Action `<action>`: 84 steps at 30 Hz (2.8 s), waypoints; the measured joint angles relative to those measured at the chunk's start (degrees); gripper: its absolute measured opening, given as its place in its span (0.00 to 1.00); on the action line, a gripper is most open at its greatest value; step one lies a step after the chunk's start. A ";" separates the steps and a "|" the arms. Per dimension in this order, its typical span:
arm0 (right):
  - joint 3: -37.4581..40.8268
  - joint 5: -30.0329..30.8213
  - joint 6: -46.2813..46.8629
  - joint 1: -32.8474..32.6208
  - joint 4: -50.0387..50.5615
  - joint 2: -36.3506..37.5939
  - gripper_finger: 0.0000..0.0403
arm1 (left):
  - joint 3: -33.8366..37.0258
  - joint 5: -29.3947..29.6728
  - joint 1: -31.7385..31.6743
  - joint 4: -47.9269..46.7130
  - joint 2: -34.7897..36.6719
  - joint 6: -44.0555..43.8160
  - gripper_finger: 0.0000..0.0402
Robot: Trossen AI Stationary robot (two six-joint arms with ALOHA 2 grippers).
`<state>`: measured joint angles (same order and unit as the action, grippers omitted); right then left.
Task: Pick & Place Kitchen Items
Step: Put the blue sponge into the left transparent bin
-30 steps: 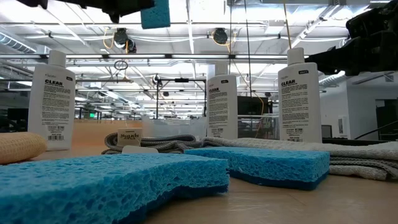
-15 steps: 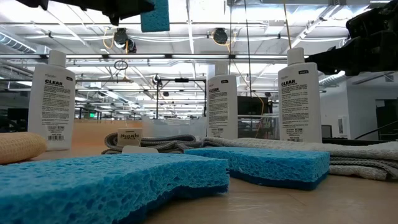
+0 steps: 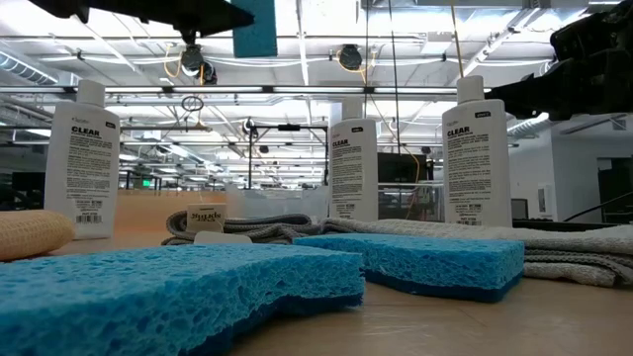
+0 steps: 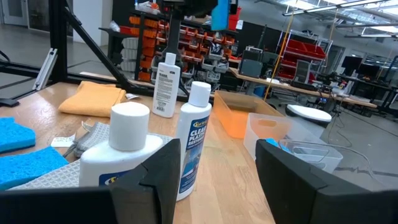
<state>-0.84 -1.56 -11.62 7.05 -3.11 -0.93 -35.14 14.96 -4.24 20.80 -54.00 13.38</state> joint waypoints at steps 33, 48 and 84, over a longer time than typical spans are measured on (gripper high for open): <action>0.02 0.00 0.00 0.01 0.00 0.01 0.45 | 0.00 0.14 -16.37 9.12 -19.30 -2.07 0.02; 0.01 0.00 -0.02 0.02 0.00 0.00 0.45 | 0.02 2.89 -23.37 12.05 -29.30 -4.92 0.03; 0.00 0.00 -0.01 0.02 0.00 0.01 0.45 | -5.09 -4.00 -27.22 -5.87 -29.39 -15.68 0.02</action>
<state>-0.84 -1.56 -11.63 7.07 -3.11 -0.92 -40.23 10.96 -31.46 14.94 -83.40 -2.30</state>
